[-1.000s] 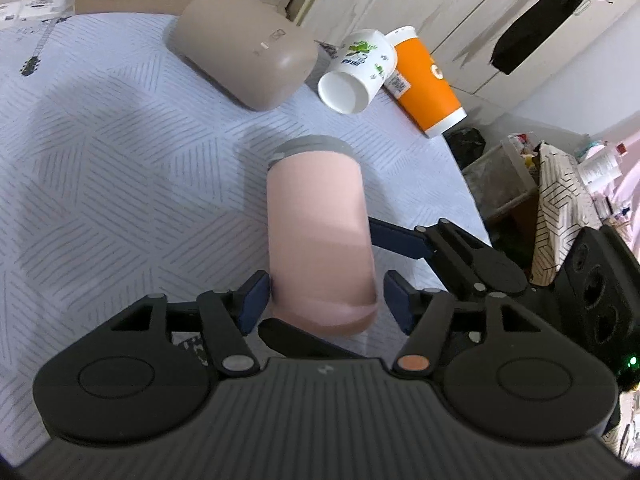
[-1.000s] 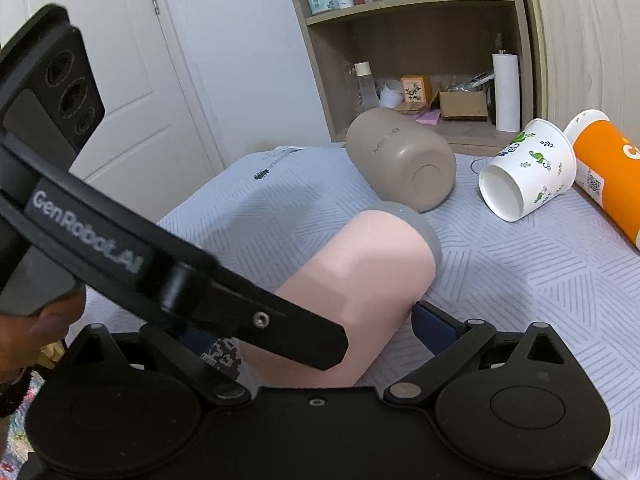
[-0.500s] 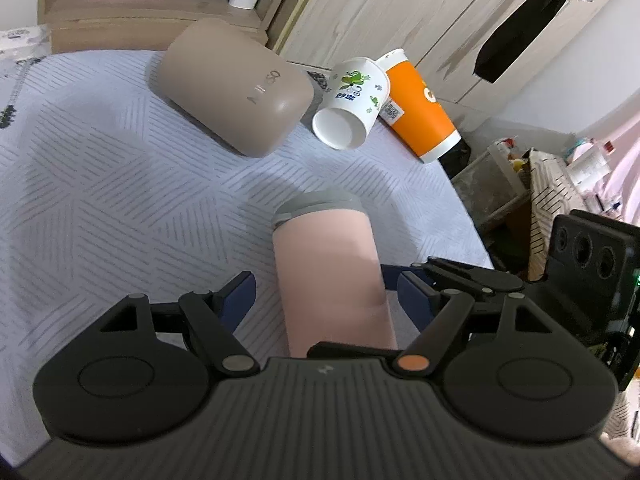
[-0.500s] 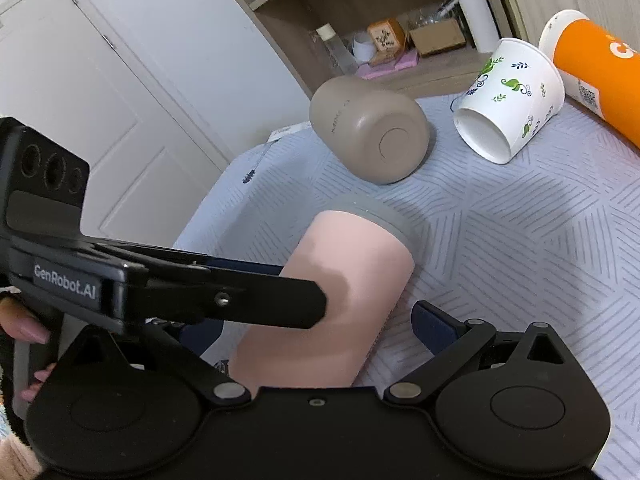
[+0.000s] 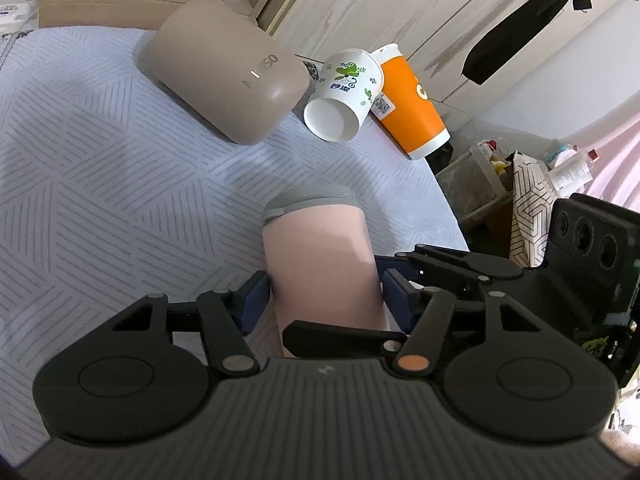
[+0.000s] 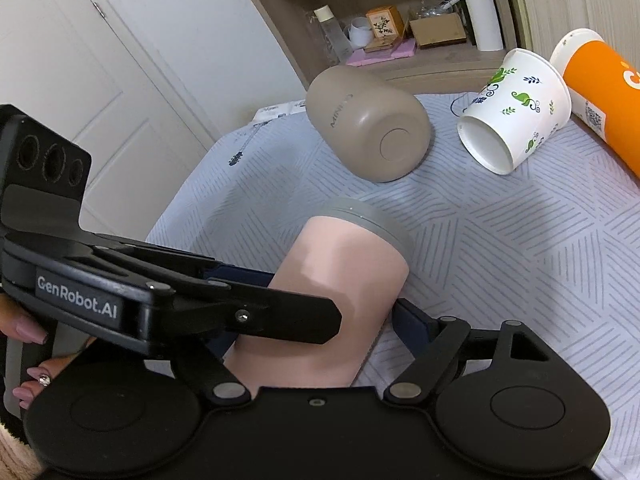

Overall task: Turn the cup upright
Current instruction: 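Rotate the pink cup lid-up with the left gripper while the right gripper grips its body, then lower the upright pink cup onto the table with both grippers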

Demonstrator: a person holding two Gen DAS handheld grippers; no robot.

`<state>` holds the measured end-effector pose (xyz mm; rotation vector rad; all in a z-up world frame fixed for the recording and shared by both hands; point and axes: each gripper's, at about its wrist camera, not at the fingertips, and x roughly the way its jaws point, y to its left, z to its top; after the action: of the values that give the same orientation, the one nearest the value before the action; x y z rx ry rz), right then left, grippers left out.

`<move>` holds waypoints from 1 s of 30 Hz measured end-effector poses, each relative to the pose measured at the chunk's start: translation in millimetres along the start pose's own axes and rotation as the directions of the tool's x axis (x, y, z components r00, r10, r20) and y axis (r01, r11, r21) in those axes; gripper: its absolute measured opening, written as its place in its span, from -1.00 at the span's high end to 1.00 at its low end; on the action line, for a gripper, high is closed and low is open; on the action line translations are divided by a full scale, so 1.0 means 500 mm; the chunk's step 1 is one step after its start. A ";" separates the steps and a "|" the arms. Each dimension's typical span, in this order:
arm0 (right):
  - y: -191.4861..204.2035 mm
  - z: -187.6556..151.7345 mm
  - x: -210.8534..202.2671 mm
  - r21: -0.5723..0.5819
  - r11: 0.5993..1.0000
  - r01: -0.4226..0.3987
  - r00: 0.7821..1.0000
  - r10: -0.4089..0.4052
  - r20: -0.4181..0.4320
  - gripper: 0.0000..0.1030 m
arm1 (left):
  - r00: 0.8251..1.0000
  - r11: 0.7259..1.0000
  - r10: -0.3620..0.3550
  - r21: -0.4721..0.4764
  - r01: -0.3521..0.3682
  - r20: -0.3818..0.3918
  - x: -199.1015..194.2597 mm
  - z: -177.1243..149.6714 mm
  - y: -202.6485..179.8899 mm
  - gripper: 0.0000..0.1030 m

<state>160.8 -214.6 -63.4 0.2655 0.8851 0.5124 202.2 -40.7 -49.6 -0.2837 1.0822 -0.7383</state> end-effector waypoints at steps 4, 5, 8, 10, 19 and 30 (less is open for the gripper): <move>0.010 -0.020 -0.014 -0.053 0.999 -0.011 0.999 0.013 0.041 -0.63 | 0.999 0.999 0.023 0.039 -0.025 0.040 -0.014 -0.021 -0.018 -0.18; 0.015 -0.028 -0.019 -0.073 0.997 -0.017 0.999 0.020 0.049 -0.63 | 0.998 0.998 0.032 0.055 -0.035 0.049 -0.020 -0.029 -0.026 -0.17; 0.029 -0.044 -0.040 -0.142 0.989 -0.026 0.996 0.038 0.079 -0.60 | 0.995 0.993 0.039 0.110 -0.049 0.091 -0.044 -0.056 -0.048 -0.13; 0.039 -0.056 -0.057 -0.188 0.982 -0.024 0.993 0.044 0.106 -0.58 | 0.992 0.989 0.036 0.142 -0.053 0.120 -0.060 -0.072 -0.061 -0.11; 0.088 -0.095 -0.107 -0.366 0.930 0.030 0.973 0.056 0.222 -0.53 | 0.969 0.966 0.053 0.235 -0.111 0.242 -0.113 -0.130 -0.109 -0.10; 0.124 -0.108 -0.103 -0.436 0.893 0.109 0.958 0.023 0.285 -0.41 | 0.941 0.930 0.088 0.313 -0.195 0.326 -0.138 -0.167 -0.135 -0.07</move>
<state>71.4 -188.7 -35.8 -0.1053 0.4706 0.6048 83.5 -32.2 -3.1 -0.0177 0.6558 -0.7095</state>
